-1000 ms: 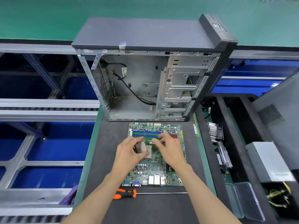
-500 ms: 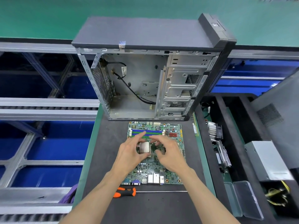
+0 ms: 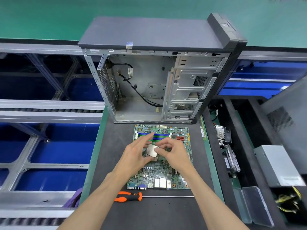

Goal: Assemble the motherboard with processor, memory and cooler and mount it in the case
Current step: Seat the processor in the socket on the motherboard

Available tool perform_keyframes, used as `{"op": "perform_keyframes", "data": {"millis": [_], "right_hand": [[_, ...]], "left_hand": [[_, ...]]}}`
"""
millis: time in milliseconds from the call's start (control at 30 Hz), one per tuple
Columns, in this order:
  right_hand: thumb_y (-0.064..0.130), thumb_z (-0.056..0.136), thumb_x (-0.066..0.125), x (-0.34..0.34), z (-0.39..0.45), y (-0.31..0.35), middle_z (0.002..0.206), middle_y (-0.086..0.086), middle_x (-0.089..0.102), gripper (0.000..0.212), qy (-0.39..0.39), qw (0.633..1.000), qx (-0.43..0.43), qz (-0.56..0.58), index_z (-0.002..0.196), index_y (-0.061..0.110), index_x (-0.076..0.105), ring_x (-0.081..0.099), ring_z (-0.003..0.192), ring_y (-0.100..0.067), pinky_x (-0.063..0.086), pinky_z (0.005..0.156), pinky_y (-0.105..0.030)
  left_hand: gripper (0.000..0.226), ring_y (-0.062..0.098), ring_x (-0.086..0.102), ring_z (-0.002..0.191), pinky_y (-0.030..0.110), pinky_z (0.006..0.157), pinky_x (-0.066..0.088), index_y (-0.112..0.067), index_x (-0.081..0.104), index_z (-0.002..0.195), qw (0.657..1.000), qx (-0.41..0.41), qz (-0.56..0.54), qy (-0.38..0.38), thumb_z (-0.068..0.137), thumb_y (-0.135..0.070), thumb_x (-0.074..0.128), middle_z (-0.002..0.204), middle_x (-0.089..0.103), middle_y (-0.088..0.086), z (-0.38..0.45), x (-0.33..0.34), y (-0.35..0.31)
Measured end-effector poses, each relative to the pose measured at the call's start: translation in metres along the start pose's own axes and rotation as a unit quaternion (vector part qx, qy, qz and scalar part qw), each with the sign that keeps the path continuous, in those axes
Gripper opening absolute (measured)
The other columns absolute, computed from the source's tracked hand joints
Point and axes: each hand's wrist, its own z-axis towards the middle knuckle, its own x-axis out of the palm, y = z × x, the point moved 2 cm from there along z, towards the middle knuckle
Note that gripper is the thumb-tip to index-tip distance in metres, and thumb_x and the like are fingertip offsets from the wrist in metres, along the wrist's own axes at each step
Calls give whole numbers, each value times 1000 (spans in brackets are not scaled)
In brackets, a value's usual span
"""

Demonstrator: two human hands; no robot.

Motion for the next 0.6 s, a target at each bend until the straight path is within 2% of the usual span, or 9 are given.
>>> {"op": "perform_keyframes", "data": {"millis": [67, 133, 233, 400, 600], "right_hand": [[16, 82, 81, -1, 0, -1, 79, 9, 74, 13, -15, 999, 23, 26, 86, 26, 74, 69, 76, -4, 44, 67, -15], [16, 81, 81, -1, 0, -2, 78, 7, 74, 12, -34, 997, 39, 62, 84, 26, 75, 69, 74, -6, 45, 67, -20], [16, 80, 82, -1, -1, -1, 78, 3, 75, 13, -51, 991, 55, 115, 80, 27, 76, 71, 75, -10, 47, 65, -15], [13, 79, 83, -3, -1, 1, 80, -2, 77, 13, -52, 984, 62, 157, 80, 25, 77, 73, 76, -15, 51, 64, -13], [12, 80, 82, -4, -3, 7, 79, -4, 77, 12, -49, 982, 58, 171, 80, 24, 78, 71, 73, -15, 50, 63, -13]], "left_hand": [[93, -13, 54, 116, 5, 97, 41, -32, 45, 146, 998, -43, -37, -25, 66, -23, 92, 133, 56, -21, -1, 0, -1], [85, -11, 61, 105, 8, 88, 48, -39, 53, 135, 989, -108, -86, -54, 62, -30, 95, 120, 63, -27, -6, 2, -1], [65, 0, 70, 86, 20, 77, 57, -48, 62, 111, 966, -174, -174, -75, 58, -32, 96, 94, 73, -19, -12, 8, -2], [57, 17, 74, 83, 23, 75, 59, -32, 71, 108, 931, -186, -297, -103, 62, -9, 94, 88, 75, 1, -13, 13, -7], [57, 11, 71, 81, 18, 74, 56, -33, 74, 106, 923, -178, -321, -112, 62, -1, 92, 89, 74, -5, -11, 8, -12]]}}
